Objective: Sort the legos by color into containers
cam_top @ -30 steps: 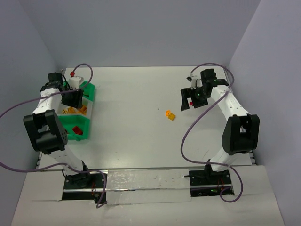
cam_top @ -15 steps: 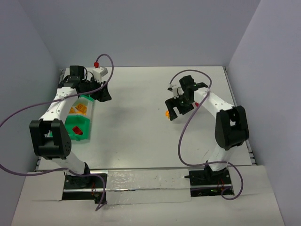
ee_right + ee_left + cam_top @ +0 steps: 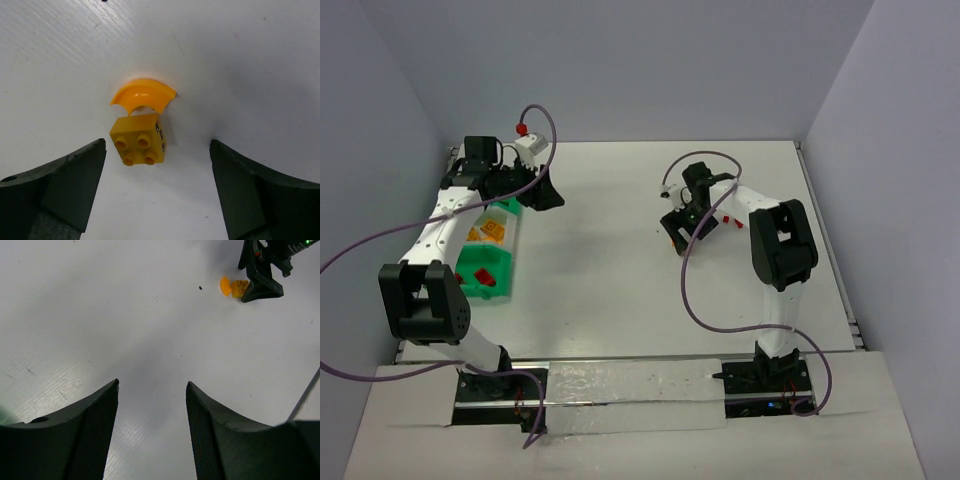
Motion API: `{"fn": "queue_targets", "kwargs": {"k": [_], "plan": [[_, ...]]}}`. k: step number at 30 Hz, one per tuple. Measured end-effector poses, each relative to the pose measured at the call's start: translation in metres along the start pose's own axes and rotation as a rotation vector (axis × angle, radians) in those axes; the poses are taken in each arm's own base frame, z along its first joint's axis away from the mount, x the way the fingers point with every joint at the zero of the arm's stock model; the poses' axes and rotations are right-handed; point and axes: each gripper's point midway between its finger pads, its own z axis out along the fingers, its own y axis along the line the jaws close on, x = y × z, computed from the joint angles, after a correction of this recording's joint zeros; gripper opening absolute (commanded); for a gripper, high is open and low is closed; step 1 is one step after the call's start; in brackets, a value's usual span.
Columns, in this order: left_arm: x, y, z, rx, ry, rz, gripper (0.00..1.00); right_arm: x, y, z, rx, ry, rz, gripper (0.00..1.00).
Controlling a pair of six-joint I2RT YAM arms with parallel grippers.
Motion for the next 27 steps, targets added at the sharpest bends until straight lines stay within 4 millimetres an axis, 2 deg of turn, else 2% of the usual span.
{"fn": "queue_targets", "kwargs": {"k": [10,11,13,16,17,18,23,25,27], "plan": [[0.0,0.0,0.0,0.0,-0.004,0.003,0.62,-0.004,0.007,0.005,0.006,0.026,-0.131,0.56],[0.0,0.0,0.0,0.0,-0.004,0.003,0.62,-0.002,0.008,0.005,0.003,0.033,-0.14,0.55],[0.002,0.0,0.001,0.0,-0.001,0.0,0.62,0.0,0.01,0.005,-0.003,0.043,-0.158,0.45],[0.009,-0.001,0.002,0.002,0.006,-0.013,0.63,0.001,0.012,0.005,-0.011,0.05,-0.171,0.22],[0.013,-0.002,0.002,0.003,0.009,-0.023,0.63,0.001,0.013,0.005,-0.014,0.051,-0.171,0.08],[0.016,-0.003,0.002,0.003,0.012,-0.033,0.64,0.002,0.014,0.005,-0.018,0.051,-0.169,0.01],[0.022,-0.012,-0.001,-0.004,-0.02,-0.075,0.67,0.001,0.03,0.0,-0.09,0.051,-0.12,0.0],[0.021,-0.018,-0.005,-0.002,-0.048,-0.085,0.74,-0.012,0.041,-0.008,-0.14,0.011,-0.076,0.0],[0.019,-0.024,-0.008,0.003,-0.081,-0.094,0.78,-0.035,0.054,-0.021,-0.193,-0.059,-0.003,0.0]]}}
